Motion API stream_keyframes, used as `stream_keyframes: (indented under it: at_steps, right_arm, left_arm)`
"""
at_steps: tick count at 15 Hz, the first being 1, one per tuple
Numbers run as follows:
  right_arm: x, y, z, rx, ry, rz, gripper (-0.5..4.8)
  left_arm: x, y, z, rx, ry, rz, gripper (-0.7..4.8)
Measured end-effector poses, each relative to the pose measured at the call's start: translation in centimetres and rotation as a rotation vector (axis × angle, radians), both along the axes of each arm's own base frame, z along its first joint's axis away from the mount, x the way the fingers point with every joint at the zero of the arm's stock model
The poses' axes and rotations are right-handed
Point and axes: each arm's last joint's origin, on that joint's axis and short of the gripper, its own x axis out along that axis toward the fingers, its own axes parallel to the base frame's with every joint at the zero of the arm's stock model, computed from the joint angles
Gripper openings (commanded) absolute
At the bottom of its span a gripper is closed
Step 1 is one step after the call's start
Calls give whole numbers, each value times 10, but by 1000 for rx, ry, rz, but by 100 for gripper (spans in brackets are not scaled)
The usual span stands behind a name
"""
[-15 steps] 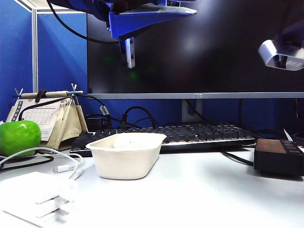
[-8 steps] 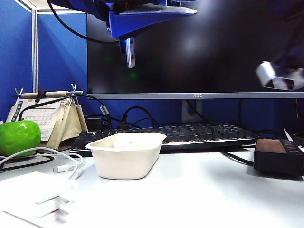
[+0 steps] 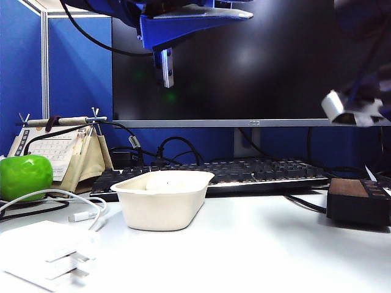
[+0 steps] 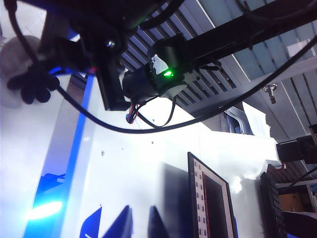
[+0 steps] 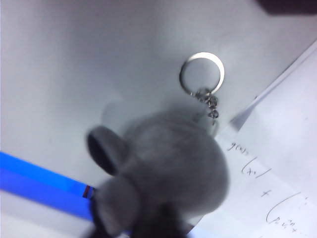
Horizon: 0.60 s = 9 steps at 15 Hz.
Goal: Place the tilting octopus upright.
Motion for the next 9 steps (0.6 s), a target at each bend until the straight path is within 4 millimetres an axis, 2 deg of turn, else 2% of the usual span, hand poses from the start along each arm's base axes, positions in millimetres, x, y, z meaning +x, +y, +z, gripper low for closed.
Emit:
stream_keyframes:
  at_steps: [5, 9]
  right_arm:
    - [2, 1, -4, -21, 10, 15, -1]
    - [12, 0, -3, -133, -142, 3, -1]
  left_arm:
    - [0, 0, 0, 0, 0, 0, 57]
    - [0, 0, 0, 0, 0, 0, 57]
